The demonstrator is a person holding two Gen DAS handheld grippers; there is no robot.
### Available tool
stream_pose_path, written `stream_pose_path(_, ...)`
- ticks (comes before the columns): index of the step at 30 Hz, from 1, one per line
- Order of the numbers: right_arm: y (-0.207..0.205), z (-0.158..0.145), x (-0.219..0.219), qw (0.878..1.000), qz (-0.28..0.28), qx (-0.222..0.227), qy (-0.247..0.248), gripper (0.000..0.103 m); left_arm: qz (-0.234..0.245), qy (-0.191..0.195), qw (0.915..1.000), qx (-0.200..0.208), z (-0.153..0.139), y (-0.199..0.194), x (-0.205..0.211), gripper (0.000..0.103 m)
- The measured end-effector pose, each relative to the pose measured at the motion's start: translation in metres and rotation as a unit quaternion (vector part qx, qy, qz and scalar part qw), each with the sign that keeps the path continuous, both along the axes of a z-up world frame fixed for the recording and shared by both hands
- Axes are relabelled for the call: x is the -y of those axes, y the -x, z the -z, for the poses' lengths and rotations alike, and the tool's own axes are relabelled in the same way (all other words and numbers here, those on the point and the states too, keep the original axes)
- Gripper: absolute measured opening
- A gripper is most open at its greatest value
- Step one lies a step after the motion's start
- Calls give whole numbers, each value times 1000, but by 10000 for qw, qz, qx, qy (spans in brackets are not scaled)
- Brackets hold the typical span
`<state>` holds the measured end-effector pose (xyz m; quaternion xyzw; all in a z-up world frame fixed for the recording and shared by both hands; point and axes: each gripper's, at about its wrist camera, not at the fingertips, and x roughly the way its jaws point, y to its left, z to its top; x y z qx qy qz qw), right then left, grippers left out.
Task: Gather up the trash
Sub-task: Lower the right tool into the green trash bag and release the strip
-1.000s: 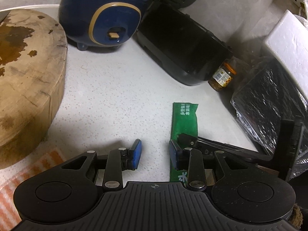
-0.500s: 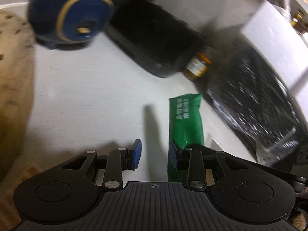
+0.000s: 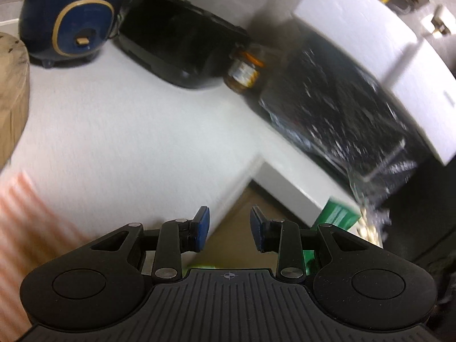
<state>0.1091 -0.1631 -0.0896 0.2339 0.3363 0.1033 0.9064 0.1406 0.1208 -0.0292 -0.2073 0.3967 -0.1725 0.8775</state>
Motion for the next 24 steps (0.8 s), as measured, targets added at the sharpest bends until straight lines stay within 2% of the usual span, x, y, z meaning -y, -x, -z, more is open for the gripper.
stream_pose_path(2,18,25,24,9994,197,-266,72,11,230,-50,9997,-21,1,17,14,35)
stream_pose_path(4,35,58,49,9969,446,-636,160,11,266,-207,9993,-176,5,34,27,35)
stream_pose_path(7,47,107,77,9888,706,-1314,-65,11,480,-191,9975,-483,15,50,38,35)
stream_pose_path(9,51,141,87,9826,695,-1705,-234,11,679,-382,9944,-709,23,55,46,35)
stream_pose_path(12,45,176,86,9754,723,-2082,-69,11,892,-404,9906,-957,40,59,52,35)
stream_pose_path(15,31,192,79,9752,754,-2060,307,11,997,-498,9878,-1087,55,58,53,35)
stream_pose_path(19,1,200,70,9802,1068,-1563,585,11,1082,-552,9849,-1229,73,47,51,35)
stream_pose_path(24,-34,221,47,9756,1626,-1027,1059,11,1173,-569,9820,-1366,86,32,48,35)
